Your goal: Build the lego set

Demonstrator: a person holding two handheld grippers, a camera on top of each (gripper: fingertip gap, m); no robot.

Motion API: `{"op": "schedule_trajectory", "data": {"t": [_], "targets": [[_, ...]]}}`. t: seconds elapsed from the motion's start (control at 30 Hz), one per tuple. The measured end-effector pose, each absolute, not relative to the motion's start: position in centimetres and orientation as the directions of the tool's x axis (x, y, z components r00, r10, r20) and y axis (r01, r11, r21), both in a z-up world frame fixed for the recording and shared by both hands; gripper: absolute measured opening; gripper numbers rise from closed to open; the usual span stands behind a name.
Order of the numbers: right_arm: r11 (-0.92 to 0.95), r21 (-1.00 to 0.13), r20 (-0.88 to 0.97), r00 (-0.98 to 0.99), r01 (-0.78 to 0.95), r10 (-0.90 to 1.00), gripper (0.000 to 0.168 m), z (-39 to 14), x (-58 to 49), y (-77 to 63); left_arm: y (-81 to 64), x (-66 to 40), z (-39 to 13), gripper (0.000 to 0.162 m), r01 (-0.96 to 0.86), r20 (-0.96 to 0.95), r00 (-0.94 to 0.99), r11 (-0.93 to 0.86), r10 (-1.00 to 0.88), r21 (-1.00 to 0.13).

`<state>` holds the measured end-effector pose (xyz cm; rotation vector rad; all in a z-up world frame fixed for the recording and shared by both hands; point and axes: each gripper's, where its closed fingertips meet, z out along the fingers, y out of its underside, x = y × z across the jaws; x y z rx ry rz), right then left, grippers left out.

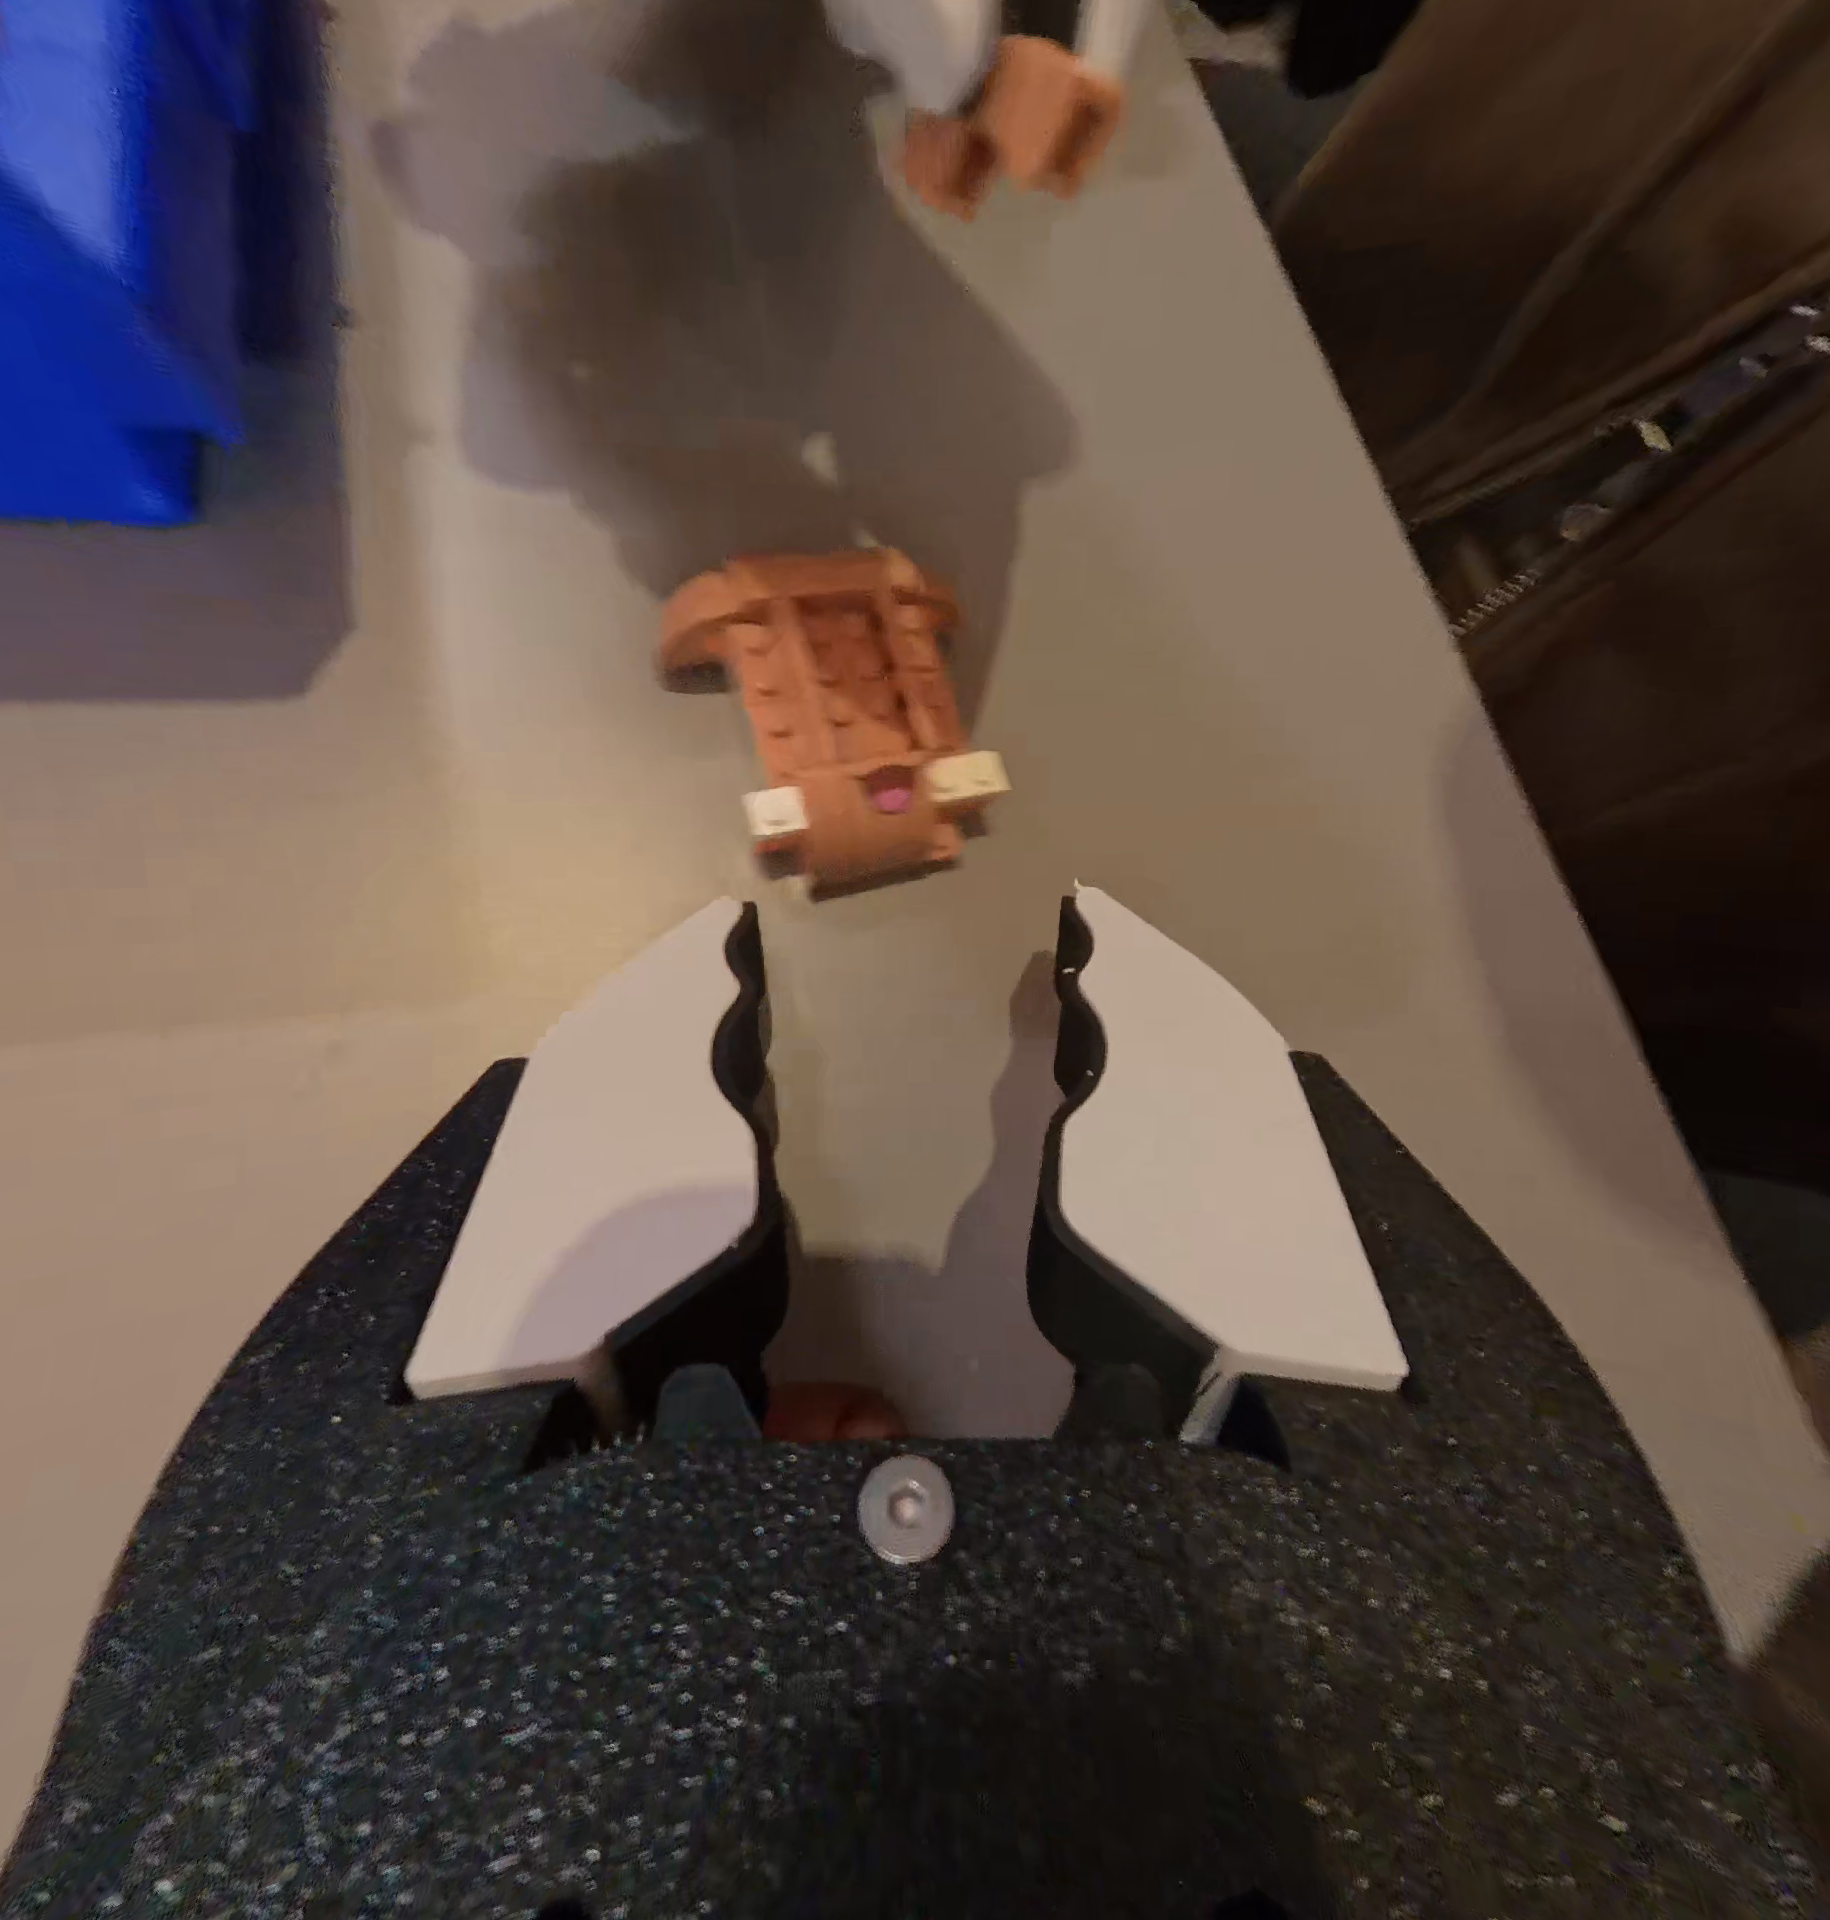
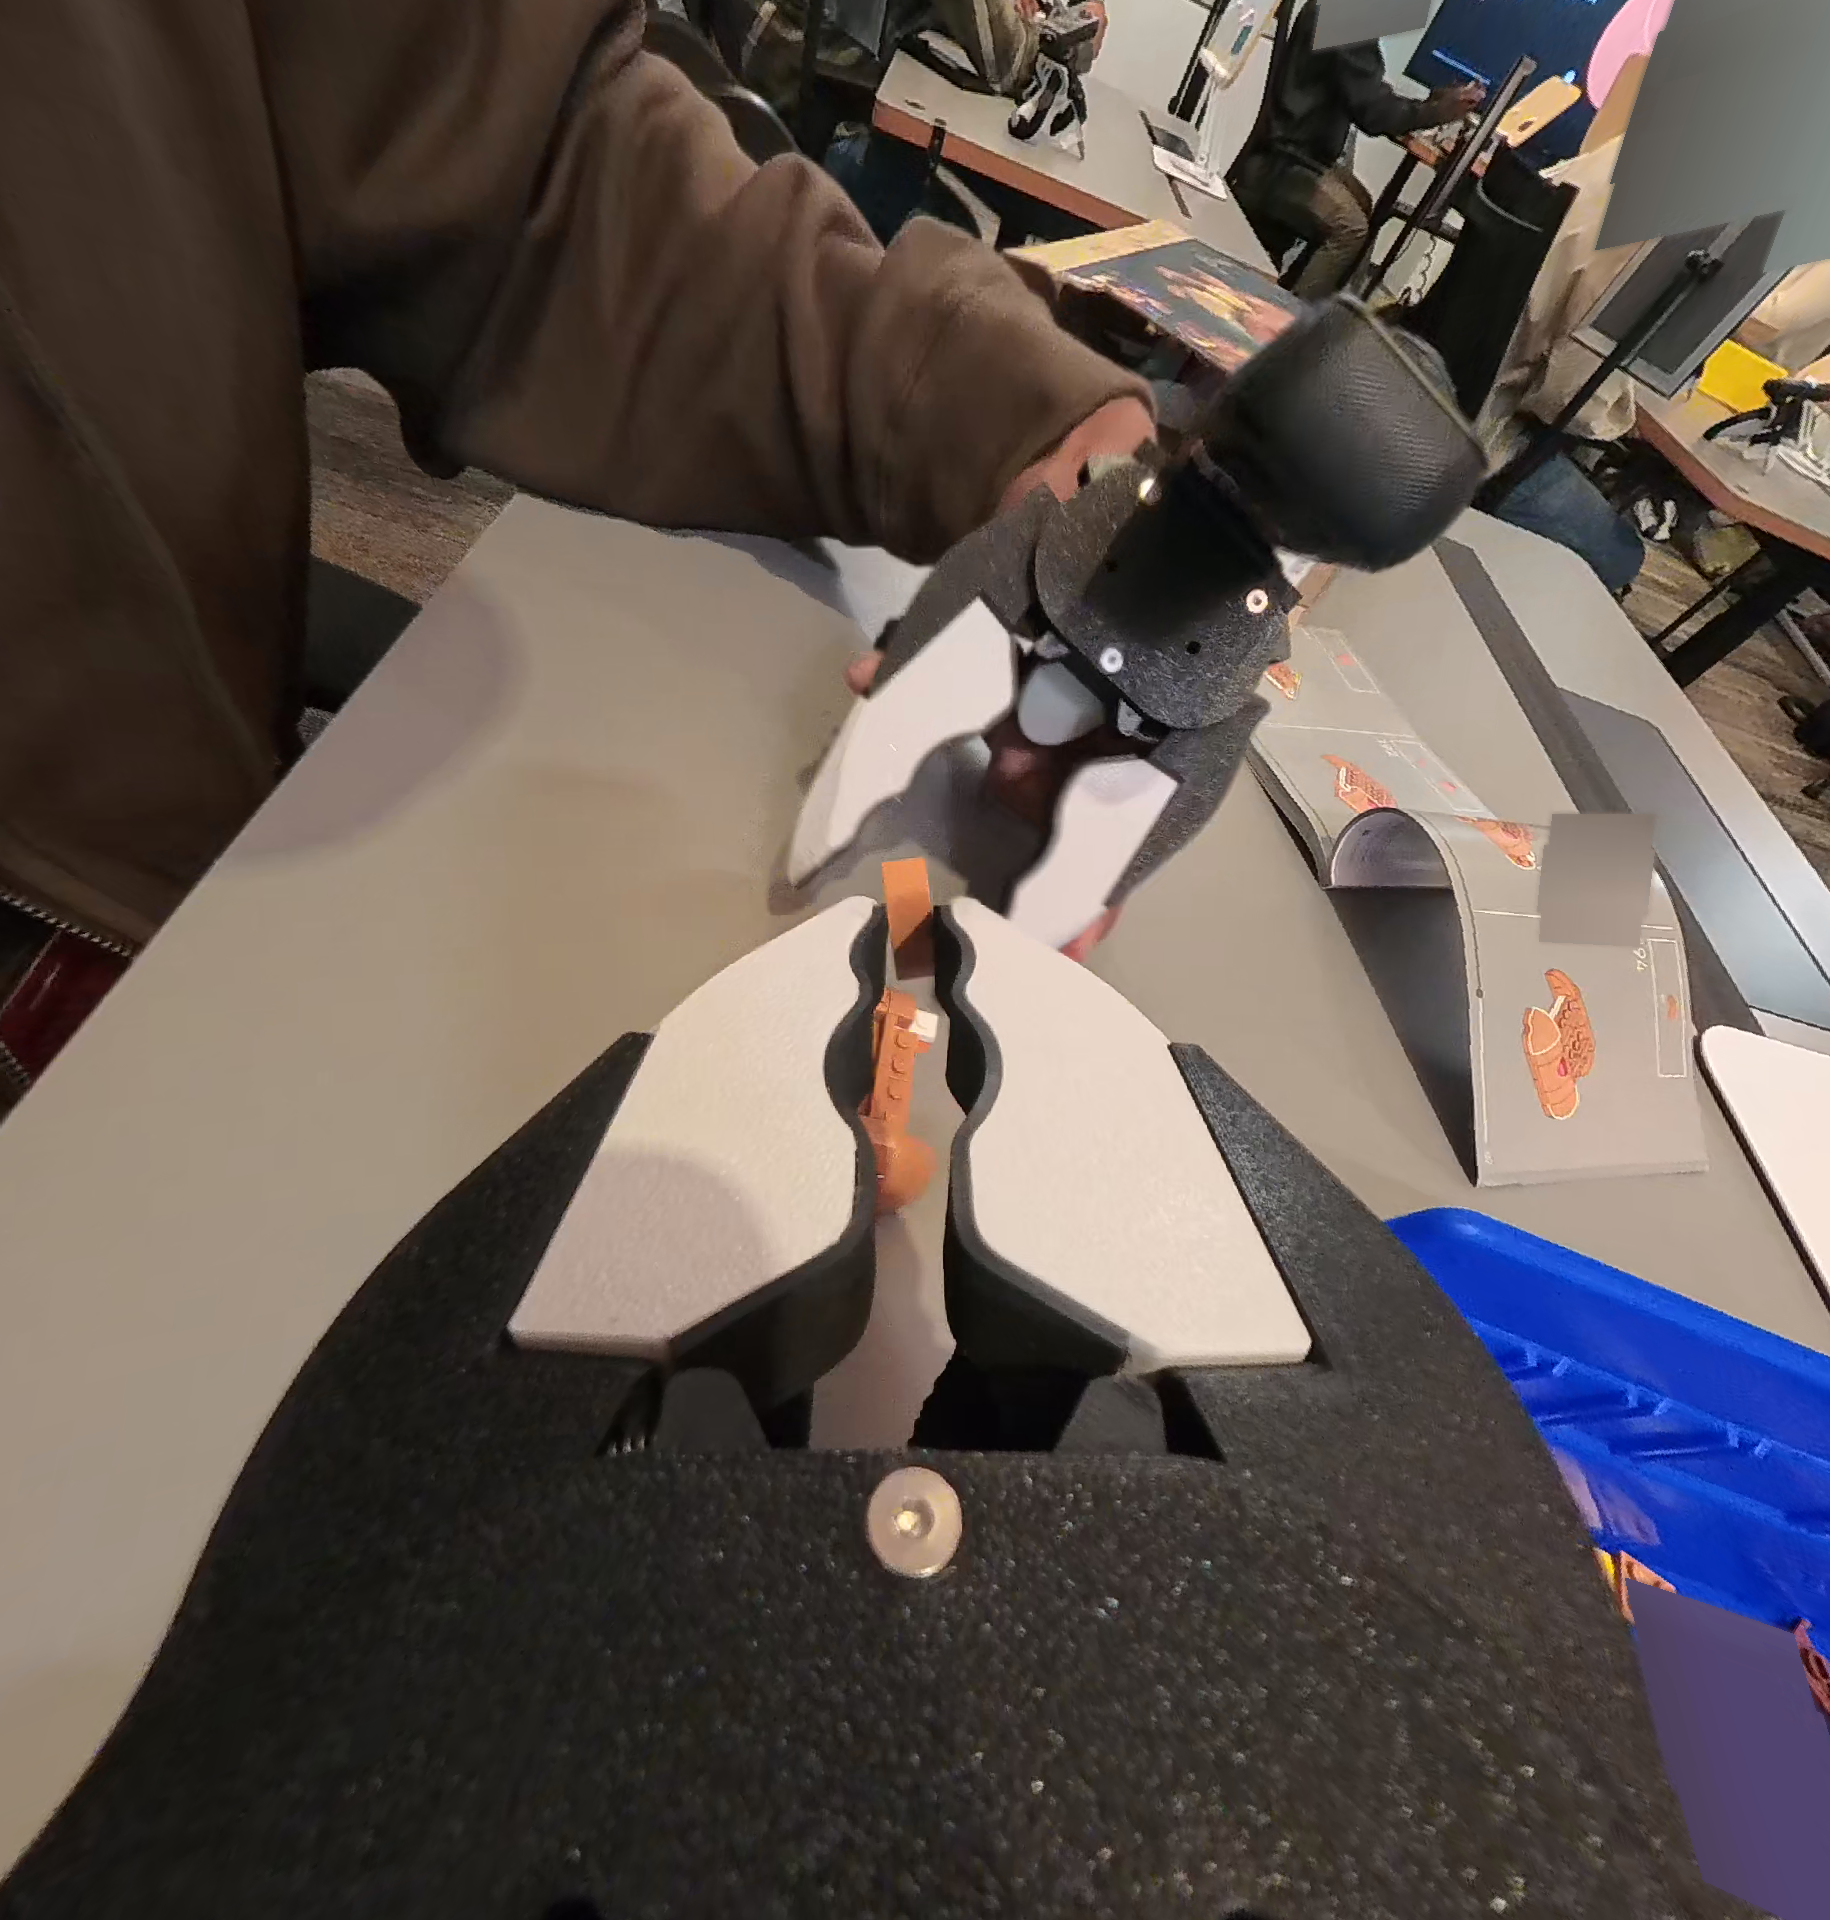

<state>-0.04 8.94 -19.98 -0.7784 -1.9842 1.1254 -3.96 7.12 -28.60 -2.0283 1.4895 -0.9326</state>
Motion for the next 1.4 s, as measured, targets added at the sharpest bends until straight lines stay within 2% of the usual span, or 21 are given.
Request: {"op": "schedule_trajectory", "data": {"t": [0.07,0.3,0.5,0.6,0.7,0.8,1.13,1.4], "targets": [[0.437,-0.887,0.288,-0.56,0.151,0.777,0.008,-19.9,0.0,8.8,8.8,-4.0,-29.1,0.06,-0.617,0.183,0.249,-0.301,-0.951,-0.727],[0.427,-0.89,0.283,-0.537,0.162,0.795,0.008,-20.2,0.6,8.9,8.3,-2.7,-30.0,0.076,-0.679,0.014,0.271,-0.202,-0.962,-0.706],[0.436,-0.882,0.284,-0.533,0.182,0.797,0.008,-20.6,0.7,9.0,8.0,-0.7,-29.9,0.075,-0.654,-0.028,0.387,-0.252,-0.922,-0.713],[0.44,-0.879,0.287,-0.531,0.186,0.797,0.008,-20.6,0.7,8.9,8.3,-1.3,-28.0,0.076,-0.571,-0.031,0.482,-0.287,-0.875,-0.77],[0.462,-0.865,0.303,-0.529,0.196,0.793,0.008,-20.9,0.6,8.6,8.6,-1.7,-23.6,0.061,-0.312,0.096,0.584,-0.332,-0.806,-0.89],[0.516,-0.827,0.341,-0.533,0.221,0.774,0.008,-21.6,0.2,8.2,8.0,-1.5,-20.5,0.041,-0.104,0.235,0.579,-0.357,-0.781,-0.928],[0.524,-0.818,0.326,-0.559,0.237,0.762,0.008,-21.5,-0.5,5.4,5.7,0.0,-21.6,0.02,-0.383,-0.184,0.574,-0.063,-0.798,-0.922],[0.494,-0.836,0.295,-0.562,0.241,0.773,0.008,-21.3,-0.7,4.4,4.9,0.1,-21.9,0.008,-0.452,-0.307,0.578,0.016,-0.756,-0.892]]}}
